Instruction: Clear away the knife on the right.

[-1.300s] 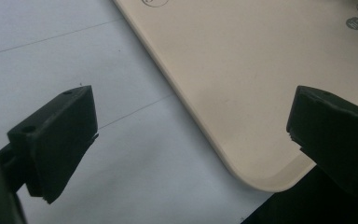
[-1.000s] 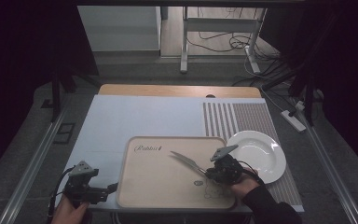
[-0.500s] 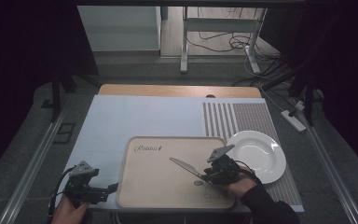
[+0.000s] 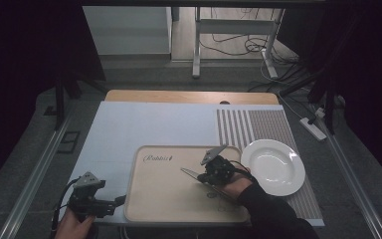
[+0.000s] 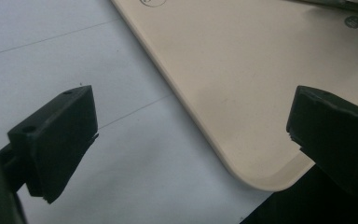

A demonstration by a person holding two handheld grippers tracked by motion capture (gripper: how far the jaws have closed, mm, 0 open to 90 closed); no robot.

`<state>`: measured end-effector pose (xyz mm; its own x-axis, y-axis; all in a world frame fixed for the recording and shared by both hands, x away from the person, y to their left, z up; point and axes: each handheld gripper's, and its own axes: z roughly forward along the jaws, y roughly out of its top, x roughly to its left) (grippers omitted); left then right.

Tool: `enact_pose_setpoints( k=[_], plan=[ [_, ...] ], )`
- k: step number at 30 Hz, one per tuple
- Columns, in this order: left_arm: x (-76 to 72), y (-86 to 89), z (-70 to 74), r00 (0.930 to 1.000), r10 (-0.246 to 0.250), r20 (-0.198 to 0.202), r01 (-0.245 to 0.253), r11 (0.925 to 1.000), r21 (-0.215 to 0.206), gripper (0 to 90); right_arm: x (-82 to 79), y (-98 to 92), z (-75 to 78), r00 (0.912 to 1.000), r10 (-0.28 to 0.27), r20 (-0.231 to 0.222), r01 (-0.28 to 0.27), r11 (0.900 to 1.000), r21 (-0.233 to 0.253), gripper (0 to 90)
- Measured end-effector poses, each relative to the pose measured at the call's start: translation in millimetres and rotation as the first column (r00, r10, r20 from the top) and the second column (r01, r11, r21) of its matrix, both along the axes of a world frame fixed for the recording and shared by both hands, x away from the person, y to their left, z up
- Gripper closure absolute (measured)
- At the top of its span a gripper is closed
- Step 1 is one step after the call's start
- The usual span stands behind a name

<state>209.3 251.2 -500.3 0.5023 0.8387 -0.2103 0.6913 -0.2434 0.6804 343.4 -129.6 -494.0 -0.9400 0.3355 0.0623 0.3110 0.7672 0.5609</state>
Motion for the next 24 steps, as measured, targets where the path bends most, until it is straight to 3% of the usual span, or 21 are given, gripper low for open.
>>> enact_pose_setpoints(
  k=[5,9,24],
  plan=[
    [-0.4,0.5,0.0,1.0000,-0.001,0.000,0.001,1.0000,-0.003,2.9,3.0,15.9,-9.0,0.9995,0.032,-0.002,-0.032,0.998,-0.048,90.0],
    [-0.5,1.2,-0.2,1.0000,0.000,0.001,0.000,1.0000,-0.009,2.9,4.0,17.2,-13.9,0.9993,0.036,-0.005,-0.036,0.997,-0.067,90.0],
    [-0.4,1.3,-0.1,1.0000,0.002,-0.001,-0.002,1.0000,-0.009,2.9,5.0,-27.2,-10.6,0.9966,-0.081,-0.019,0.079,0.994,-0.079,90.0]
  ],
)
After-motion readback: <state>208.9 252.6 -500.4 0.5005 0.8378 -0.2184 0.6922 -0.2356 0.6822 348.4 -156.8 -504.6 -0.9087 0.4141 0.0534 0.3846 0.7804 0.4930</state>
